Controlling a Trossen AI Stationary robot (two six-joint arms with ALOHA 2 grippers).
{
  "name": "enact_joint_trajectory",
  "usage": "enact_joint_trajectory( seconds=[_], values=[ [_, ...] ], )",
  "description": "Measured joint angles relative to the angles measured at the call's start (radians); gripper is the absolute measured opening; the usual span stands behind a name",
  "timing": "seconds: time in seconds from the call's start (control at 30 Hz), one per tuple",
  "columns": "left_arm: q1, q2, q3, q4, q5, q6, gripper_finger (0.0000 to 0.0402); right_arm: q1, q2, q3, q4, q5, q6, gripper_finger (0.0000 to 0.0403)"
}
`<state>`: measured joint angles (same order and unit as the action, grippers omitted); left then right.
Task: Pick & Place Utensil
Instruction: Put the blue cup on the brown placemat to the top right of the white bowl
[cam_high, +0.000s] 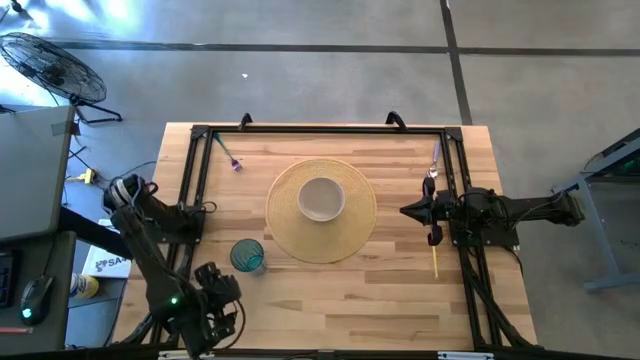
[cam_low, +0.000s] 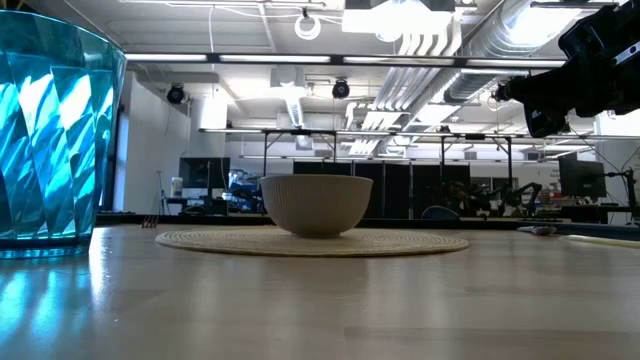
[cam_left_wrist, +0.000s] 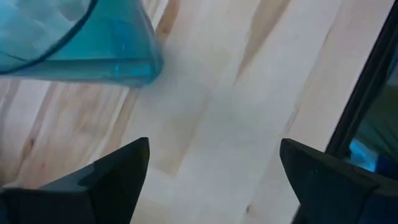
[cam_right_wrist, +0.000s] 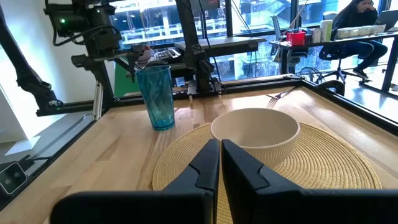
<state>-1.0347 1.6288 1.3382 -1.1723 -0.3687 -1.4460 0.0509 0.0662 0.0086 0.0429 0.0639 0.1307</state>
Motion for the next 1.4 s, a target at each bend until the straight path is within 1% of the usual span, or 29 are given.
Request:
enact_joint_trajectory(
  seconds=[0.13, 0.23, 0.37, 0.43, 0.5, 0.6, 0.83, 0.9, 1.13, 1.4],
  values=[
    [-0.049, -0.003, -0.037, -0.004, -0.095, -0.076, 0.0354, 0.000, 0.000, 0.000, 0.000, 0.000, 0.000, 0.0012],
    [-0.083, -0.002, -0.086, -0.013, -0.149, -0.156, 0.0354, 0.000, 0.000, 0.000, 0.000, 0.000, 0.000, 0.0012],
    [-0.100, -0.002, -0.163, 0.012, -0.247, -0.240, 0.0354, 0.000, 0.000, 0.000, 0.000, 0.000, 0.000, 0.0012],
    [-0.100, -0.002, -0.198, 0.049, -0.278, -0.260, 0.0354, 0.000, 0.000, 0.000, 0.000, 0.000, 0.000, 0.0012],
    [-0.098, -0.002, -0.236, 0.075, -0.275, -0.265, 0.0354, 0.000, 0.000, 0.000, 0.000, 0.000, 0.000, 0.0012],
    [-0.098, -0.002, -0.299, 0.177, -0.277, -0.271, 0.0354, 0.000, 0.000, 0.000, 0.000, 0.000, 0.000, 0.0012],
    [-0.119, -0.002, -0.439, 0.330, -0.422, -0.289, 0.0354, 0.000, 0.000, 0.000, -0.001, 0.000, 0.000, 0.0012],
    [-0.120, 0.002, -0.464, 0.369, -0.432, -0.290, 0.0354, 0.000, 0.000, 0.000, -0.001, 0.000, 0.000, 0.0012],
    [-0.118, 0.003, -0.518, 0.410, -0.433, -0.290, 0.0354, 0.000, 0.000, 0.000, -0.001, 0.000, 0.000, 0.0012],
    [-0.117, 0.003, -0.535, 0.445, -0.438, -0.311, 0.0354, 0.000, 0.000, 0.000, -0.001, 0.000, 0.000, 0.0012]
  ],
)
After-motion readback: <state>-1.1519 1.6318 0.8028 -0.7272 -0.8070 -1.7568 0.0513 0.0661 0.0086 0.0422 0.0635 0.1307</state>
